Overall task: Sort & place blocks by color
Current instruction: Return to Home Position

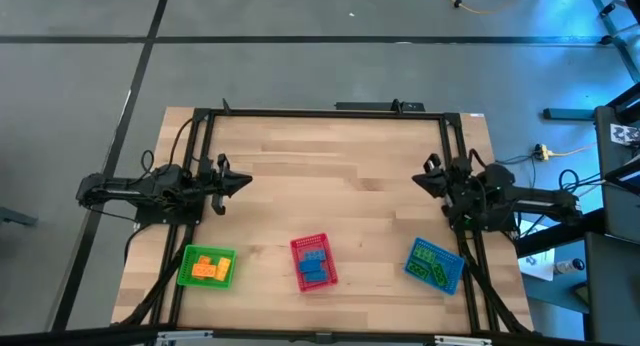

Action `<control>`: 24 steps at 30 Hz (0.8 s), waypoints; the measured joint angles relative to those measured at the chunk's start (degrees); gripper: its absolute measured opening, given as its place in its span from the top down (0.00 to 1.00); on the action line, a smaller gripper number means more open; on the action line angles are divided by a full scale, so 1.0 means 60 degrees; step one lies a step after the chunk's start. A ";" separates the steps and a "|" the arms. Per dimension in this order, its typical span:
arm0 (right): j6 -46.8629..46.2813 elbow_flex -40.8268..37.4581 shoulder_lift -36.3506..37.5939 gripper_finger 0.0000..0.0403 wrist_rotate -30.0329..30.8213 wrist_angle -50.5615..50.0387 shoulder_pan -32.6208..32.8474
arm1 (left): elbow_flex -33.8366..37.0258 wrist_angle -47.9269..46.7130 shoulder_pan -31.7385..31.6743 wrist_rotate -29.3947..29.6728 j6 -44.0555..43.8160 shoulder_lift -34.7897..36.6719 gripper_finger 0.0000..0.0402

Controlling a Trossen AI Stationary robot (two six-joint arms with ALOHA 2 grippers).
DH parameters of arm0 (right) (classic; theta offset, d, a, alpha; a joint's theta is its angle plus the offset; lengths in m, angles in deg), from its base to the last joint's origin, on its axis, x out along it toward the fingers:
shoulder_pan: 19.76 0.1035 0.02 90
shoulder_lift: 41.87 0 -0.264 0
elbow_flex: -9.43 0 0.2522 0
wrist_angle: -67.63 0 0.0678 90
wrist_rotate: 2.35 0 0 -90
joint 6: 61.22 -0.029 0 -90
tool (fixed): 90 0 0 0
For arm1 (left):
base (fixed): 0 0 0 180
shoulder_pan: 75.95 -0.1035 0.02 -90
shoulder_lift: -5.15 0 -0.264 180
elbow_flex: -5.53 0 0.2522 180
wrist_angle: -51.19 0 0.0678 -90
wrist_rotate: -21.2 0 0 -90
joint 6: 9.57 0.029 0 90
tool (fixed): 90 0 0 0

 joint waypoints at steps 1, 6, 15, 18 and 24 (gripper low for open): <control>-0.0011 -0.0134 -0.0001 1.00 0.0065 0.0033 0.0000 | 0.0000 0.0000 0.0002 0.0000 0.0000 0.0000 0.98; 0.0134 -0.0241 -0.0008 1.00 0.0558 -0.0452 0.0000 | 0.0000 0.0000 0.0002 0.0002 0.0004 -0.0004 1.00; 0.1315 -0.0237 -0.0027 1.00 -0.0117 -0.2879 0.0000 | 0.0000 0.0000 0.0000 0.0001 0.0004 -0.0004 0.97; 0.1781 -0.0234 -0.0059 1.00 -0.0420 -0.2748 0.0002 | 0.0000 -0.0001 0.0000 0.0000 0.0004 -0.0004 0.95; 0.2273 -0.0234 -0.0074 0.98 0.0003 -0.2815 0.0001 | 0.0000 -0.0004 0.0001 0.0004 0.0004 -0.0004 0.94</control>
